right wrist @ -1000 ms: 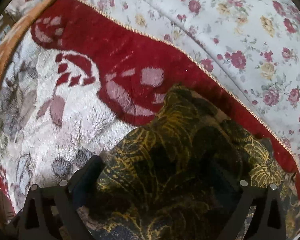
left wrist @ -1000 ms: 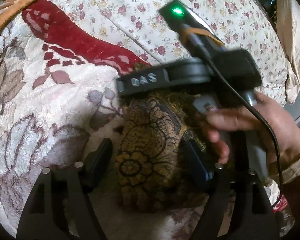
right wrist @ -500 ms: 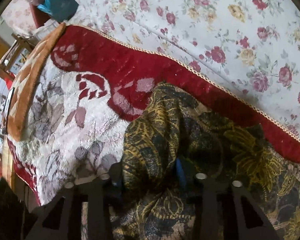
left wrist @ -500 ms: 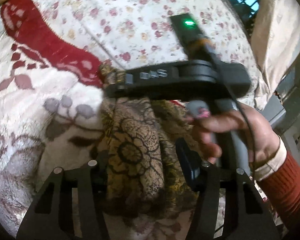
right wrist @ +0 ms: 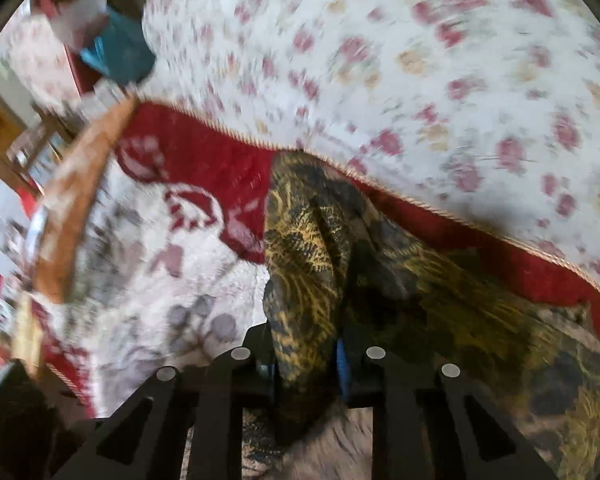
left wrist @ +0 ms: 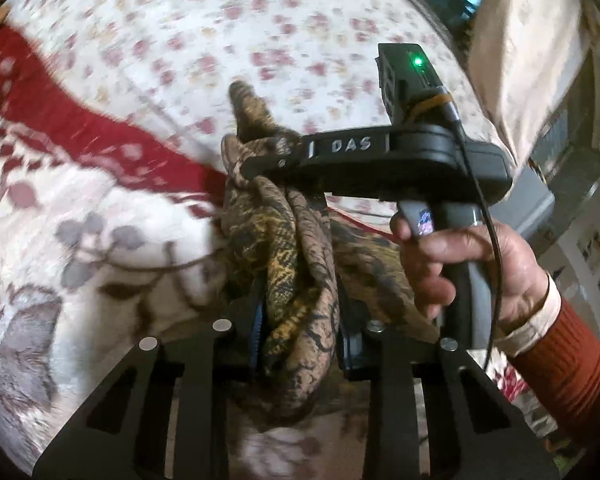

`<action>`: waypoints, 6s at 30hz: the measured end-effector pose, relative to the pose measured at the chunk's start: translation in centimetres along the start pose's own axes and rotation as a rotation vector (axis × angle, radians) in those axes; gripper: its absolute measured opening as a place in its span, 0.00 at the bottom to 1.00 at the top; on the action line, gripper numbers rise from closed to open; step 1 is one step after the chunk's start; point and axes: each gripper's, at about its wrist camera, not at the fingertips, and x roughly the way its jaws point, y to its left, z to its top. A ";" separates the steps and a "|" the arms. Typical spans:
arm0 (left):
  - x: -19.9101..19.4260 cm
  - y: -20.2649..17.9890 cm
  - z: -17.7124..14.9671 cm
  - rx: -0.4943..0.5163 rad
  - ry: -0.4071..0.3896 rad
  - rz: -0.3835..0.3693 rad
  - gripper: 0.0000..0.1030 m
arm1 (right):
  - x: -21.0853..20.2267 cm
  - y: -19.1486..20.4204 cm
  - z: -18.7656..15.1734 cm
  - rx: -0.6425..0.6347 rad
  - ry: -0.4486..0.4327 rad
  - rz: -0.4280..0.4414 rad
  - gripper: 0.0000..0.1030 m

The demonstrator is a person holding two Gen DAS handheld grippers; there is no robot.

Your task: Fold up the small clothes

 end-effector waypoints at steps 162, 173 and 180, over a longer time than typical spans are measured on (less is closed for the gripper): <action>15.2 -9.3 0.2 -0.024 0.369 -0.033 0.38 | -14.9 -20.3 -19.3 0.356 -0.278 -0.046 0.37; 2.1 -9.9 -3.2 0.042 0.351 0.023 0.38 | -16.3 -11.7 -22.4 0.305 -0.217 0.093 0.38; 0.5 -7.0 -7.4 -0.003 0.365 0.170 0.51 | -16.1 -11.6 -26.2 0.375 -0.131 0.058 0.54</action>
